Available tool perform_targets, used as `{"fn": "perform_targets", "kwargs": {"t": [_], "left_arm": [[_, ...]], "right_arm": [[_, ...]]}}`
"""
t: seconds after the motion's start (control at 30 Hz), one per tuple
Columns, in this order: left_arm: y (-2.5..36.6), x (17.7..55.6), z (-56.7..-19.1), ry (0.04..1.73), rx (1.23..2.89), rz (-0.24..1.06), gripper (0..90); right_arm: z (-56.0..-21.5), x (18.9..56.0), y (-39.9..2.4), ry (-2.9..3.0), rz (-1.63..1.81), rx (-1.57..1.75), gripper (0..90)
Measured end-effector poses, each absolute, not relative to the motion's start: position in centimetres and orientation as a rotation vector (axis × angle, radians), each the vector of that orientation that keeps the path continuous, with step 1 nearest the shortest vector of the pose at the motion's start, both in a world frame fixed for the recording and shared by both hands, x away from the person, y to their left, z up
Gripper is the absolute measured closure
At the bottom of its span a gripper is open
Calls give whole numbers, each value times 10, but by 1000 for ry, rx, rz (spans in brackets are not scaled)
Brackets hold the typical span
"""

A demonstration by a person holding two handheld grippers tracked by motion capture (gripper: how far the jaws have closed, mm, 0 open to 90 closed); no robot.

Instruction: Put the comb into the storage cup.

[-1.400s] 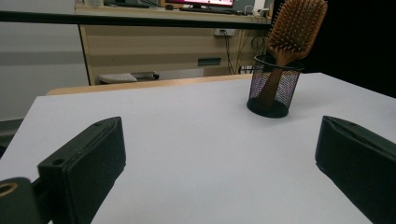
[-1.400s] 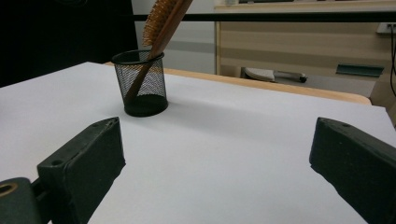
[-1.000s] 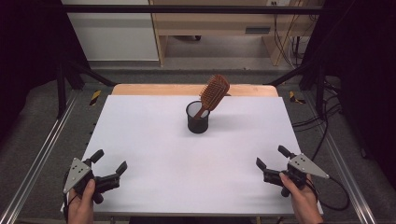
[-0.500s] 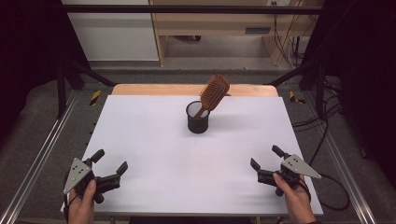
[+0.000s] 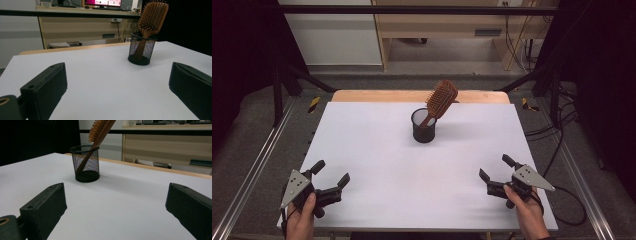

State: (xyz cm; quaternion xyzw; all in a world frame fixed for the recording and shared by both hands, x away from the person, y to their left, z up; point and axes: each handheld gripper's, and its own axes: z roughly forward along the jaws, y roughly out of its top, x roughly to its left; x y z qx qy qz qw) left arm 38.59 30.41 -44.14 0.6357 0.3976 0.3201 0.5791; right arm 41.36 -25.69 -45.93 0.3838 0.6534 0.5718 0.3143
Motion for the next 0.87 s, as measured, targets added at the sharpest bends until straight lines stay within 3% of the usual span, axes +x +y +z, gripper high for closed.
{"fn": "perform_targets", "kwargs": {"t": [0.87], "left_arm": [[302,389,-443,935,1451,752,14]], "right_arm": [[-463,428,-244,1775,1490,955,33]]}}
